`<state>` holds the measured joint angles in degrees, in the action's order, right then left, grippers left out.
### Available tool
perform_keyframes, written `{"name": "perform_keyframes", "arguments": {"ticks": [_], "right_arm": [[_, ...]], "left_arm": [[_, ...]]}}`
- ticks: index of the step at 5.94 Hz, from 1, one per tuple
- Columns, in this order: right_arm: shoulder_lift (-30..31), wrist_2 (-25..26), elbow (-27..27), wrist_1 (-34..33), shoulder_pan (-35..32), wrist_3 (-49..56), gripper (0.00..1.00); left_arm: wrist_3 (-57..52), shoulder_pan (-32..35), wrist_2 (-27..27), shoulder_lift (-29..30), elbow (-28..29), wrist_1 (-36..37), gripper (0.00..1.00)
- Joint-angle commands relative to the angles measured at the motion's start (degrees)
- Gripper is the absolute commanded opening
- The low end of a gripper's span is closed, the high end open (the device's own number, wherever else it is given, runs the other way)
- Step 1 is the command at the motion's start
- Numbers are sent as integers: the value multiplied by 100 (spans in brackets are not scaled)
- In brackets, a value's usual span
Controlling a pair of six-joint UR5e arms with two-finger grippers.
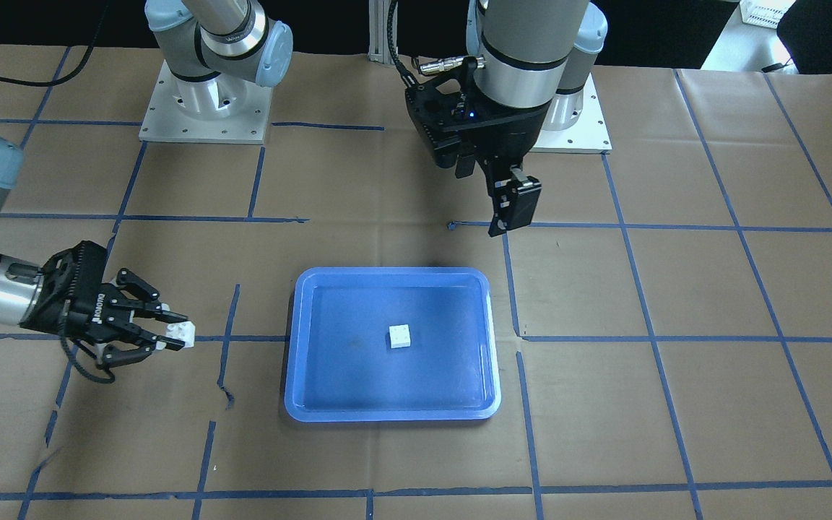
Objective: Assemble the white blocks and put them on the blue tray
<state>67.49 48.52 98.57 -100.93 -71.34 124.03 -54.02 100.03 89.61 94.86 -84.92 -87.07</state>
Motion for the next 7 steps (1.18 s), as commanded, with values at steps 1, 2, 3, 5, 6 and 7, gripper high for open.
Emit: {"name": "perform_keyframes", "arguments": {"ticks": [1,2,3,5,6,7], "right_arm": [[63,-534,529,-1437,-798,-1329,25],[28,-562,784,-2326,-1185,-2121,25],[1,-658,917,-3022,-1494,-2868,25],[-409,-581,1058,-4218,-1847,-3935,25],[-708,-511,1059,-4877,-1996,-4461,25],[-876,-362,1059,-5223,-2163,-4762,25]], "left_arm": [[1316,-736,21,-475,-50,-309,99],[2020,-966,4,-590,-86,-268,99],[2740,-1047,21,-678,-147,-232,99],[4971,-1039,30,-776,-296,303,99],[5145,-1021,30,-837,-314,295,99],[5164,-1047,-40,-881,-401,191,99]]}}
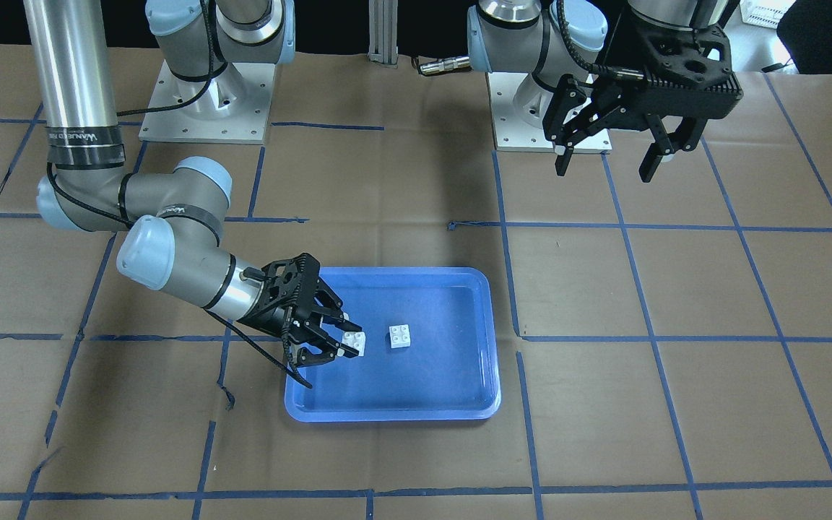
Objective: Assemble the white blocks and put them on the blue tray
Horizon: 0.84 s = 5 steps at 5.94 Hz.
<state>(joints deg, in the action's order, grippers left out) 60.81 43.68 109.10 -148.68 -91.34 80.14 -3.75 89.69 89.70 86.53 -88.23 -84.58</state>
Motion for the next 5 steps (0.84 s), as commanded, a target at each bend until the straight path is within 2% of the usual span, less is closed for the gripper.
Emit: {"name": "perform_keyframes", "arguments": {"ticks": [1,5], "right_arm": [[-271,141,6,-460,-226,-376,25],[-429,308,49,-512,-402,-376,25]], "left_arm": [[51,-5,-66,-57,-167,-59,99],[24,-31,4,-57,-229,-59,99]]}}
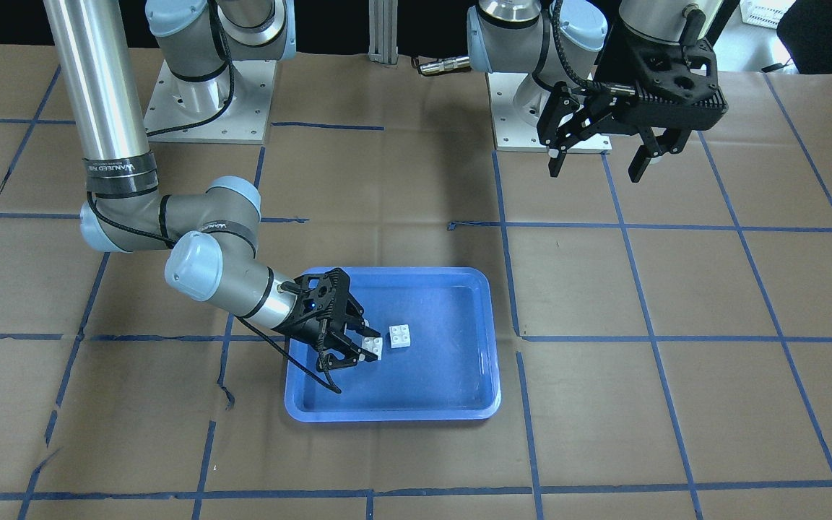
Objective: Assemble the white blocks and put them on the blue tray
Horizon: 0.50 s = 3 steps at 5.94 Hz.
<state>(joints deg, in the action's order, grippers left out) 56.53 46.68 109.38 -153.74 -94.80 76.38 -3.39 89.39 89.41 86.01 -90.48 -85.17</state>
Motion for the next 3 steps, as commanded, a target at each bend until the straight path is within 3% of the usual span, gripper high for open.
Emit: {"name": "perform_keyframes", "arguments": {"ticks": [1,3], "right_arm": [[-2,16,65,-7,-82,0,25],[-2,25,74,-7,-91,-9,25]], "left_arm": [[-230,-9,33,-5,65,-156,99],[-400,-71,-37,-5,127,-465,99]]}}
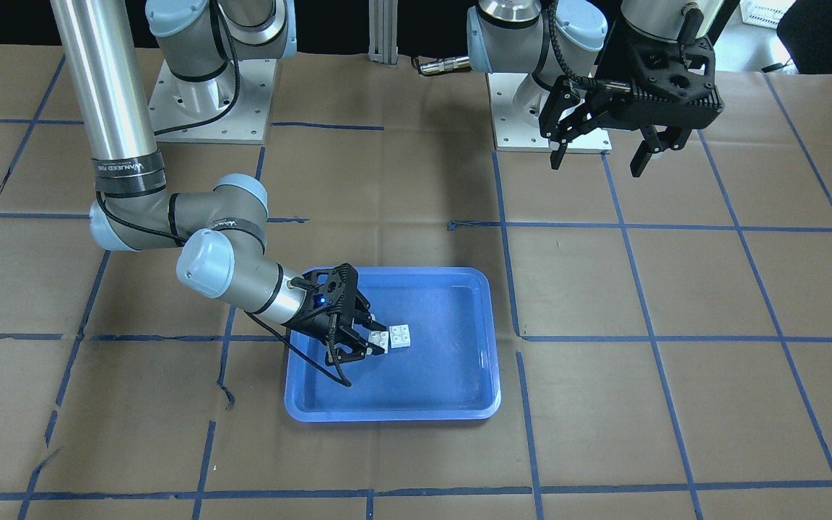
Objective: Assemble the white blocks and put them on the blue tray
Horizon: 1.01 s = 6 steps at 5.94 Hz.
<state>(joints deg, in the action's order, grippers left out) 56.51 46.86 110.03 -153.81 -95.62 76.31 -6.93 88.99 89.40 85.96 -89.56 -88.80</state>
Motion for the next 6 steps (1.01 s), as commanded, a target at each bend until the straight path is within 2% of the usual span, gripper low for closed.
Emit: {"name": "perform_keyframes", "arguments": {"ticks": [1,6], "right_arm": [[0,7,10,9,-9,-2,25],[-9,16,18,9,-97,-37,25]], "left_arm": [[-45,-66,-36,0,96,-207,99],[-45,-66,-10,0,97,-217,99]]}}
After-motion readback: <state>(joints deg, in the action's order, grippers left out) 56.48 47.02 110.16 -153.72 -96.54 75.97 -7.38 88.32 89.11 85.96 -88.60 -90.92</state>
